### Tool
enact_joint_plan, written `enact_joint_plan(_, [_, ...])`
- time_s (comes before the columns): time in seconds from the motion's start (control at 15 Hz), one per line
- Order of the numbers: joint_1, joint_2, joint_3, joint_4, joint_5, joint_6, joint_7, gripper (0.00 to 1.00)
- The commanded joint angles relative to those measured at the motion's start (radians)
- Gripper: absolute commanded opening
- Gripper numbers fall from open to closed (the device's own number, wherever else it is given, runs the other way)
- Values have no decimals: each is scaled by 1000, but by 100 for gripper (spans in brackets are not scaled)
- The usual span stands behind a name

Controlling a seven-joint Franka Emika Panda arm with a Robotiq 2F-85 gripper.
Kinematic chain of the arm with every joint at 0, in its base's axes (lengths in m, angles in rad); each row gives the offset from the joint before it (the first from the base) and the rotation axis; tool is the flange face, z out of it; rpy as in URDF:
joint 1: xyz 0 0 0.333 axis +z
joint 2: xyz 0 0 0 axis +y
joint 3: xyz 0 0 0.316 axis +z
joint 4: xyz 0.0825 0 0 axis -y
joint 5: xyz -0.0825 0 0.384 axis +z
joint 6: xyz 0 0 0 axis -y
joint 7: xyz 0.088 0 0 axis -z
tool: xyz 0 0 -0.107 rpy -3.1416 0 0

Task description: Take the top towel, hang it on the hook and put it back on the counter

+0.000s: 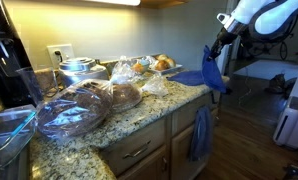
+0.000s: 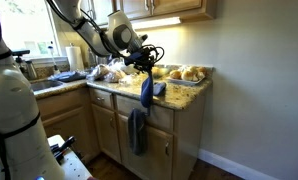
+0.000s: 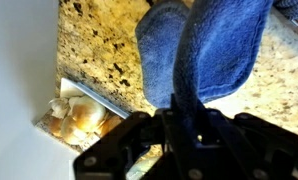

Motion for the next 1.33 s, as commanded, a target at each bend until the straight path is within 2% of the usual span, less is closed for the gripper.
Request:
enact_joint_plan(0.0, [63,83,-44,74,123,33,-156,8])
enact_joint_plan(0.33, [83,171,-21,144,322,71,-394,8])
enact_joint_plan(0.4, [81,185,-12,158,366,67,-441,12])
enact_joint_plan(0.47, [75,194,-3,170,395,58,-476,38])
enact_joint_plan(0.6, [61,197,4,184,403,34,-501,45])
enact_joint_plan(1.13, [56,158,-18,170,347,33,-468,97])
enact_joint_plan(1.27, [56,143,-31,162,313,15,-425,100])
